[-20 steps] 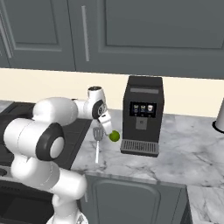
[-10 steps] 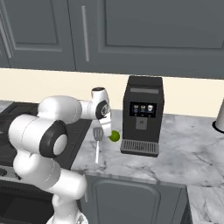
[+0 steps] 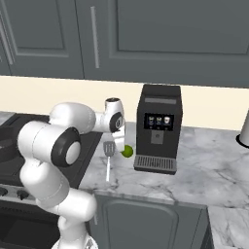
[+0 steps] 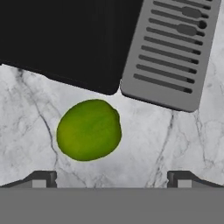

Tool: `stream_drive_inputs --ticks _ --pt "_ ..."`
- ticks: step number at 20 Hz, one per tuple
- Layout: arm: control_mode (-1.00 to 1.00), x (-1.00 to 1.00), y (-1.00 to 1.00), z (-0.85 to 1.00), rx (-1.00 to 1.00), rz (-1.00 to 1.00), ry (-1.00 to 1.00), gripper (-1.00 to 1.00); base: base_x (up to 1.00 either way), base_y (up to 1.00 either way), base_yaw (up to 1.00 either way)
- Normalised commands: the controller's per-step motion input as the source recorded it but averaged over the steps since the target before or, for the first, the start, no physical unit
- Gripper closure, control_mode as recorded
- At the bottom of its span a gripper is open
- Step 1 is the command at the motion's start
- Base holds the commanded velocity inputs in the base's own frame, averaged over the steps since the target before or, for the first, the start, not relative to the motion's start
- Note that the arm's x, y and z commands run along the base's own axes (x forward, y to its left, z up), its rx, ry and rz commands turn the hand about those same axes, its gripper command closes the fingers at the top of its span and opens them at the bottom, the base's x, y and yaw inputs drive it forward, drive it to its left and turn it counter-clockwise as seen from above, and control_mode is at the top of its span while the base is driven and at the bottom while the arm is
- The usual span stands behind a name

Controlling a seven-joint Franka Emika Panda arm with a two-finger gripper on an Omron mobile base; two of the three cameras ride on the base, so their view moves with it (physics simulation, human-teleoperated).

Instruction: Put the garlic and lime in the pot. Retrieve the spatula and lightly stir the vegetables in the pot.

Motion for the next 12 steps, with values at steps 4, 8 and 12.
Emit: stream_drive_inputs --ticks 4,8,12 --pt "-1.0 0.19 -0.13 -0.07 0.0 0.03 0.11 -1.0 0.0 0.0 0.0" --pt "-1.0 0.1 0.0 -0.16 0.0 0.01 0.0 -1.0 0.0 0.0 0.0" --pt "-1.0 0.08 0.0 -0.09 0.0 0.0 0.0 -1.0 0.0 0.0 0.0"
